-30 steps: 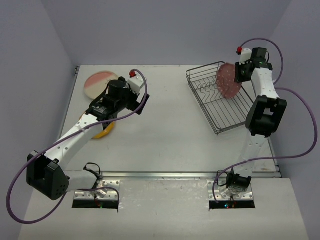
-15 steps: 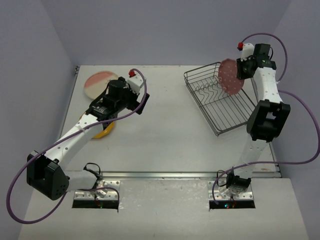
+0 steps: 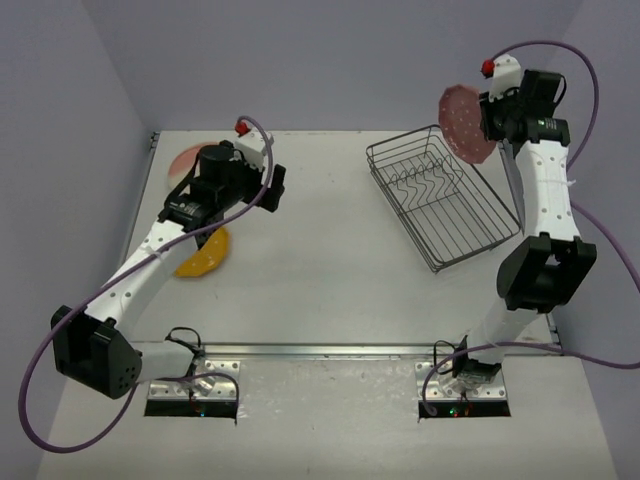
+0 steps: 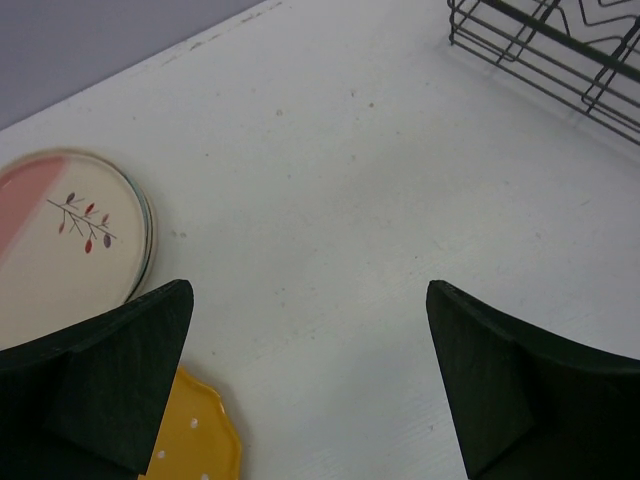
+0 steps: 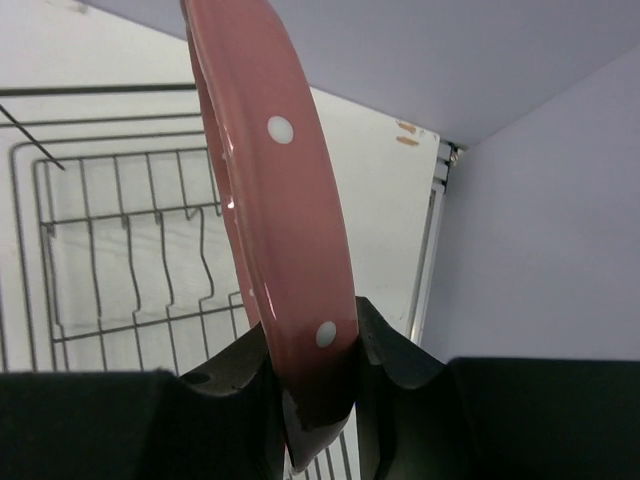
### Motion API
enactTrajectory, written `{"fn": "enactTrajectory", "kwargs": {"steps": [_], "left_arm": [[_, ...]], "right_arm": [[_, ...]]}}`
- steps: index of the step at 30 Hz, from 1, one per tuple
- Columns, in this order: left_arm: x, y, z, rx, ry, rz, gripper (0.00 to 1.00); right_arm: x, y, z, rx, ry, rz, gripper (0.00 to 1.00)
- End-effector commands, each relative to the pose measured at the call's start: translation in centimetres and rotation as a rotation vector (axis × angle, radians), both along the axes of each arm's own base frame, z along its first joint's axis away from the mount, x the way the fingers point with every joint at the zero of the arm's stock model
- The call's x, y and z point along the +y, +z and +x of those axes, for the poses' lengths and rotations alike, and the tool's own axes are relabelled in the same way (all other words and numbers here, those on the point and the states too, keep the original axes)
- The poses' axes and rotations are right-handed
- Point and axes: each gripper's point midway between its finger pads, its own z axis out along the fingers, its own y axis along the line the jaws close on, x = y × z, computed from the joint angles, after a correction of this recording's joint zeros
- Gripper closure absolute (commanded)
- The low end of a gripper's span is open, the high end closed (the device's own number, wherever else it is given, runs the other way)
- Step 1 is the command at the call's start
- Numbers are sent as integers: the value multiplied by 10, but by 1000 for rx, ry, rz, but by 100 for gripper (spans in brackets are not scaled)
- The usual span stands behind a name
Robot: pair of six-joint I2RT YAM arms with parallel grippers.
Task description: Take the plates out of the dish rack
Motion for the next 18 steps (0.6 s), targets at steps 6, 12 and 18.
{"fn": "enactTrajectory", "kwargs": {"steps": [6,12,18], "left_arm": [[-31,50,-17,45,-314,-342,7],[-44,56,-29,76,-390,-417,10],[-48,44,-33,134,-399,-444,14]], "right_arm": [[173,89,-62,-98,548,352,100],[275,66,-119,33,778,527,100],[338,55,-162,186,929,717,100]]}}
